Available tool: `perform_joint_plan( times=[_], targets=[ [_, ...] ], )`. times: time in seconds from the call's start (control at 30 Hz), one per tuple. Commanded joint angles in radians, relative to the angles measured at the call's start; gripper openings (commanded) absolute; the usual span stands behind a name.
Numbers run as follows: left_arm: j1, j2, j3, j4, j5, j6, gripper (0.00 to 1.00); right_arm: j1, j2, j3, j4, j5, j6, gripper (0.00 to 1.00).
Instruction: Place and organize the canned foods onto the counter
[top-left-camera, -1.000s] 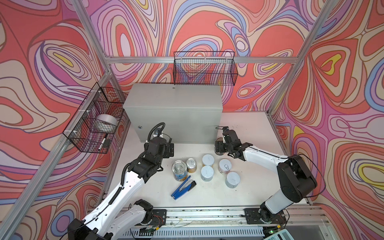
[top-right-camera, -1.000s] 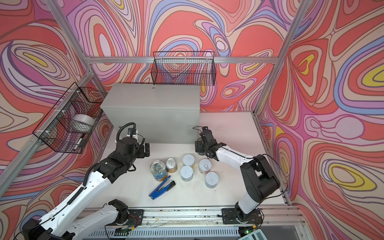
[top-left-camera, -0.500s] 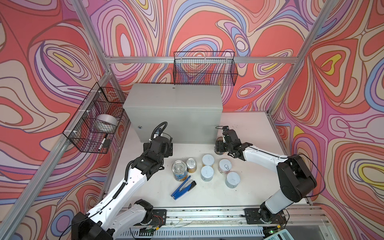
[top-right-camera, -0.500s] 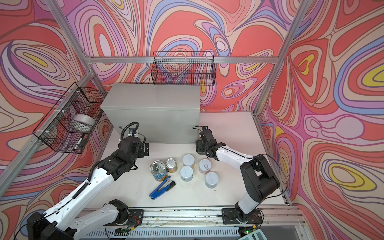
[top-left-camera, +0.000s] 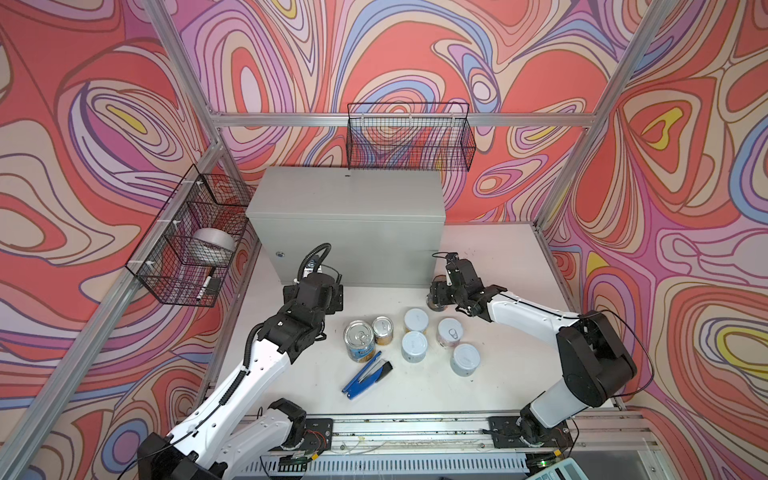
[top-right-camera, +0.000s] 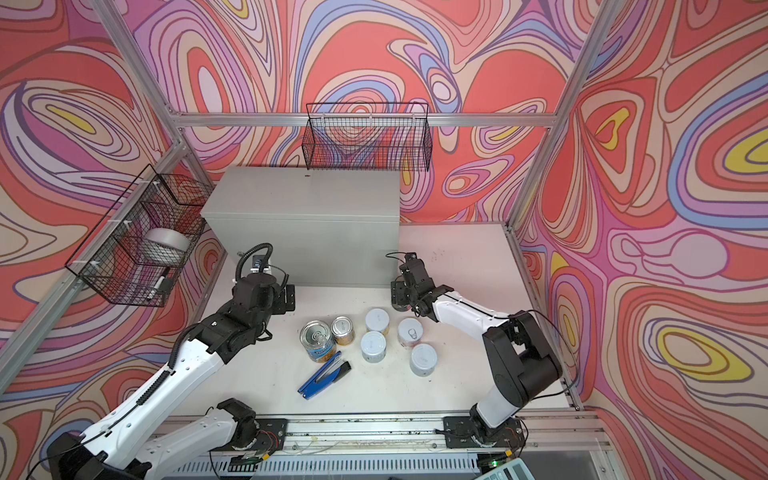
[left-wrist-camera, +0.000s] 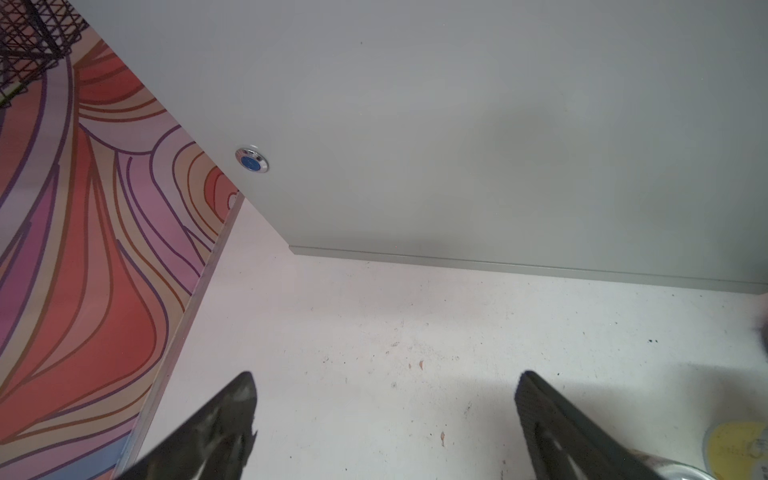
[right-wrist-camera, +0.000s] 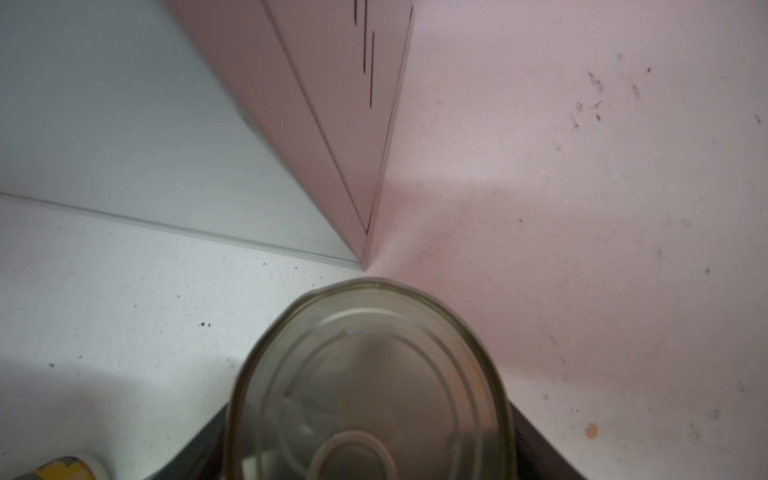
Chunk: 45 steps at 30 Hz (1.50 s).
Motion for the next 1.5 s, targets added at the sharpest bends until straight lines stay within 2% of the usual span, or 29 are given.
perform_joint_plan(
  times=[0.0,0.43,0.53,0.67,0.77,0.87,1.1,1.2,1.3,1.47],
  targets=[
    [-0.003,0.016,0.057,-0.053,0.009,-0.029,1.00,0.004,-0.070,0.009,0.059,-0.005,0.024,0.55],
    [-0.004,0.068,0.085,-0.030,0.105,-0.047,1.00,0.002,-0.138,0.032,0.015,-0.006,0.035,0.54],
    [-0.003,0.060,0.088,-0.026,0.245,0.007,0.96,0.001,-0.158,0.043,-0.027,0.009,0.047,0.54],
    [-0.004,0.041,0.127,-0.060,0.357,-0.012,0.97,-0.002,-0.203,0.048,-0.070,0.030,0.066,0.54],
    [-0.006,0.018,0.146,-0.074,0.434,-0.003,0.97,-0.005,-0.249,0.044,-0.069,-0.025,0.055,0.54],
    [-0.005,-0.012,0.144,-0.057,0.503,-0.002,0.91,-0.006,-0.274,0.065,-0.099,-0.053,0.067,0.54],
    [-0.028,-0.038,0.108,0.001,0.637,0.014,0.93,-0.007,-0.317,0.128,-0.175,-0.112,0.084,0.54],
    [-0.072,-0.033,0.101,0.017,0.671,0.044,0.93,-0.007,-0.330,0.159,-0.219,-0.134,0.080,0.54],
    [-0.159,-0.002,0.107,0.034,0.671,0.101,0.93,-0.007,-0.337,0.178,-0.235,-0.168,0.074,0.54],
    [-0.314,0.115,0.151,0.040,0.602,0.187,0.95,-0.008,-0.337,0.217,-0.249,-0.232,0.078,0.53]
  ],
)
